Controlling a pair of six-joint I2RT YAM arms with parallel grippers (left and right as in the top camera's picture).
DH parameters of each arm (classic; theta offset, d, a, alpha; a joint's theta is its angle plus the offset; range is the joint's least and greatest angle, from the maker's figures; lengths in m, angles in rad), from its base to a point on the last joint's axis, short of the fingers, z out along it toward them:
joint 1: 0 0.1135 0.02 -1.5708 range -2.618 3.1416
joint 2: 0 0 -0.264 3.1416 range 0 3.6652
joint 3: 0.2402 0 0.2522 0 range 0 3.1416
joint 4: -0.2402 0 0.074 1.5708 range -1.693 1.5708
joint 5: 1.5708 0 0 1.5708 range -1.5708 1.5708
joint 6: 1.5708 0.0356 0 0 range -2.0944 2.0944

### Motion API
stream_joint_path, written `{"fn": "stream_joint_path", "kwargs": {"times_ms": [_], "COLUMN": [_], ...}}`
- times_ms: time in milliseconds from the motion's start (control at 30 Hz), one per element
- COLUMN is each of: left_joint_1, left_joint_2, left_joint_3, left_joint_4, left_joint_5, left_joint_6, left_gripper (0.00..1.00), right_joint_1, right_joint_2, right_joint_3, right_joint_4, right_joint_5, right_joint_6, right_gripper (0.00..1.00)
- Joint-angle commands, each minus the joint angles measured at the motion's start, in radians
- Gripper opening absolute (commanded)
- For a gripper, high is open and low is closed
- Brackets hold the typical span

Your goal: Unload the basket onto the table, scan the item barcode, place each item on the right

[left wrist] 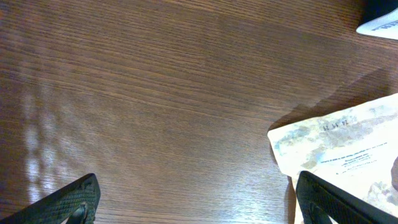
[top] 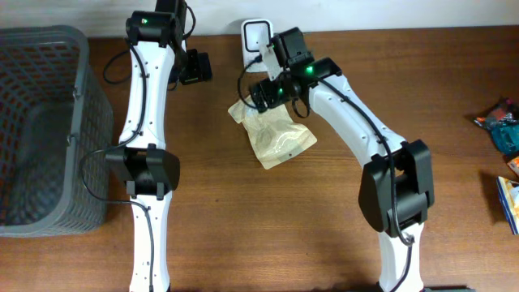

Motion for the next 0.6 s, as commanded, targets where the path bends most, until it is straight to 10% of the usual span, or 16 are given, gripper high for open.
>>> {"fn": "stream_joint_path", "kwargs": {"times_ms": [0,433,567], "left_joint_1": [0.002,0.002,0.002], "left_joint_2": [-0.003,-0.003,-0.003], "left_joint_3": [0.003,0.003,0.003], "left_joint_4": [-0.002,-0.002,-0.002], "left_joint_5": [-0.01,-0.01,-0.01], "left_joint_6": [0.0,0.0,0.0], "left_gripper": [0.99,0.99,0.99], "right_joint_1": [0.033,0.069,0.069], "right_joint_2": [0.047,0.191,0.203], "right_joint_3": [-0.056,-0.109,-0.111], "right_joint_4": [-0.011,0.005,0.006], "right_joint_5": [-0.017,0.121,0.152], "right_joint_6": [0.005,-0.013,0.021], "right_gripper": [0.99,0.98,0.6]}}
